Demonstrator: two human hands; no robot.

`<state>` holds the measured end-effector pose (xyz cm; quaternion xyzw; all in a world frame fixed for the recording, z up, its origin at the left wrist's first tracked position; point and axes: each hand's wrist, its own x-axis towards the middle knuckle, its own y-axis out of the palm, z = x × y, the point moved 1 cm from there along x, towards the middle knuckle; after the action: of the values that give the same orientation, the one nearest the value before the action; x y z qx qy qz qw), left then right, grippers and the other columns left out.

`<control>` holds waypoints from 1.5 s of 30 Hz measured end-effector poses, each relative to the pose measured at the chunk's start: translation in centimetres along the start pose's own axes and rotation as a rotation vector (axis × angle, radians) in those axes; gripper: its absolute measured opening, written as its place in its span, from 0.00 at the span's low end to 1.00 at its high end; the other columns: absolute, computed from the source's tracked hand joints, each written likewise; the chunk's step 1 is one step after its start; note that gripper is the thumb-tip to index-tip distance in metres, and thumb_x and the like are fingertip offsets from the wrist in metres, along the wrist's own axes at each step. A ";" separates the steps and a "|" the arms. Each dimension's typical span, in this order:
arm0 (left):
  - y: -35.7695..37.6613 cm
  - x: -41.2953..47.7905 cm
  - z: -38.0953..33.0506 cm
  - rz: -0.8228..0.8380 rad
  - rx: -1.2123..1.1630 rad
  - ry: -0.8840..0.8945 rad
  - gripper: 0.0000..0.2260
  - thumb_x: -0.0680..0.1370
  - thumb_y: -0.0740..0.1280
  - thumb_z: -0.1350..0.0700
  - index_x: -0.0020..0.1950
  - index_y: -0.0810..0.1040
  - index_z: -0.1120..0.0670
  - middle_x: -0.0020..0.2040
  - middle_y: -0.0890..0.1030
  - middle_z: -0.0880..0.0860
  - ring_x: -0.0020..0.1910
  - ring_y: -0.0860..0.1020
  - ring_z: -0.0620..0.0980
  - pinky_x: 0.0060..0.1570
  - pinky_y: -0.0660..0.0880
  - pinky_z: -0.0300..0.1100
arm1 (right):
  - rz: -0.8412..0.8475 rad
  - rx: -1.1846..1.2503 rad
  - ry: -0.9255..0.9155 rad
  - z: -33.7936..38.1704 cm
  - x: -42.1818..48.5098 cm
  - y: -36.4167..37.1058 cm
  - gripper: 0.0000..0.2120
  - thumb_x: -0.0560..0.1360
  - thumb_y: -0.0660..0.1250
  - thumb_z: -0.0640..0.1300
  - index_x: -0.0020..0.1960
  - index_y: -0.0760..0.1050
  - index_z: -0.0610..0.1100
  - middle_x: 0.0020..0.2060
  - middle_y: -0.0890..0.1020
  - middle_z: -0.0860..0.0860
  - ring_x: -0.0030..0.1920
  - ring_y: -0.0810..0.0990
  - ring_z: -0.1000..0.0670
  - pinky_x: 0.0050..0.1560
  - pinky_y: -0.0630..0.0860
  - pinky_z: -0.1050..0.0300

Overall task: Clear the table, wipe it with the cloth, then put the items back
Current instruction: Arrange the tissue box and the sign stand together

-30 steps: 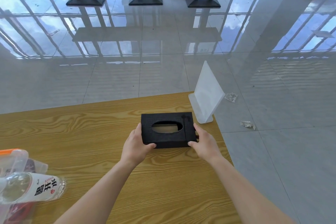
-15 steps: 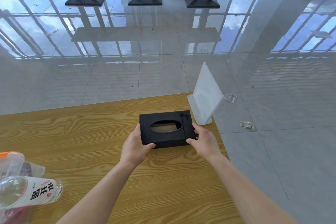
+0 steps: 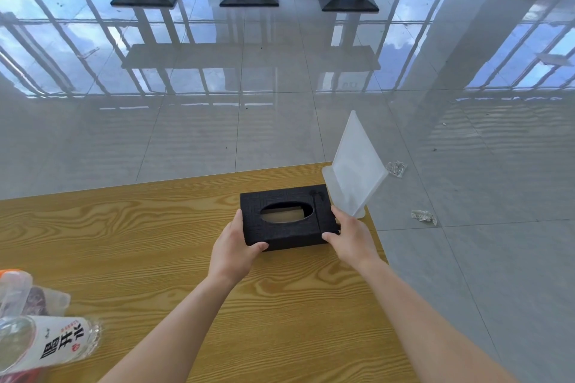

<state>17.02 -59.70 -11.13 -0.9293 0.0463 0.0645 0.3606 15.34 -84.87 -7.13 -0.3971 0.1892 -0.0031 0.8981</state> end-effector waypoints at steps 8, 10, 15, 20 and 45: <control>0.1 1.2 0.1 0.017 -0.014 0.002 0.32 0.71 0.76 0.50 0.71 0.65 0.45 0.56 0.79 0.44 0.53 0.78 0.46 0.50 0.78 0.45 | 0.001 -0.029 -0.004 0.3 1.8 -0.3 0.33 0.77 0.71 0.42 0.78 0.61 0.46 0.73 0.71 0.46 0.72 0.70 0.43 0.70 0.71 0.45; 0.0 1.5 0.1 0.019 -0.018 -0.002 0.31 0.71 0.76 0.50 0.70 0.65 0.44 0.55 0.79 0.44 0.52 0.78 0.45 0.49 0.78 0.45 | 0.000 -0.035 -0.004 0.3 2.1 -0.3 0.33 0.77 0.71 0.42 0.78 0.61 0.45 0.73 0.71 0.46 0.72 0.70 0.42 0.70 0.71 0.45; 0.1 2.0 -0.1 0.008 -0.027 -0.005 0.34 0.72 0.76 0.51 0.73 0.64 0.47 0.58 0.79 0.46 0.54 0.78 0.47 0.50 0.77 0.43 | -0.004 -0.035 0.002 0.6 2.7 -0.4 0.32 0.77 0.71 0.41 0.78 0.63 0.46 0.72 0.73 0.47 0.71 0.71 0.44 0.69 0.72 0.45; 0.0 2.5 -0.3 0.009 -0.027 -0.018 0.33 0.72 0.76 0.52 0.72 0.65 0.46 0.57 0.79 0.46 0.53 0.77 0.47 0.50 0.76 0.43 | -0.005 -0.040 0.000 0.8 3.2 -0.5 0.31 0.77 0.71 0.42 0.77 0.64 0.46 0.70 0.75 0.48 0.70 0.73 0.44 0.68 0.73 0.44; -0.2 2.4 -0.8 0.006 -0.062 -0.034 0.32 0.71 0.78 0.53 0.70 0.67 0.45 0.55 0.80 0.45 0.53 0.78 0.47 0.50 0.76 0.43 | 0.000 -0.050 0.001 0.6 3.5 -1.1 0.27 0.79 0.67 0.38 0.76 0.66 0.47 0.69 0.75 0.46 0.70 0.72 0.45 0.65 0.73 0.50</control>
<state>19.45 -60.21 -10.75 -0.9387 0.0408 0.0827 0.3323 18.94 -85.72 -7.11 -0.4194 0.1898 0.0014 0.8877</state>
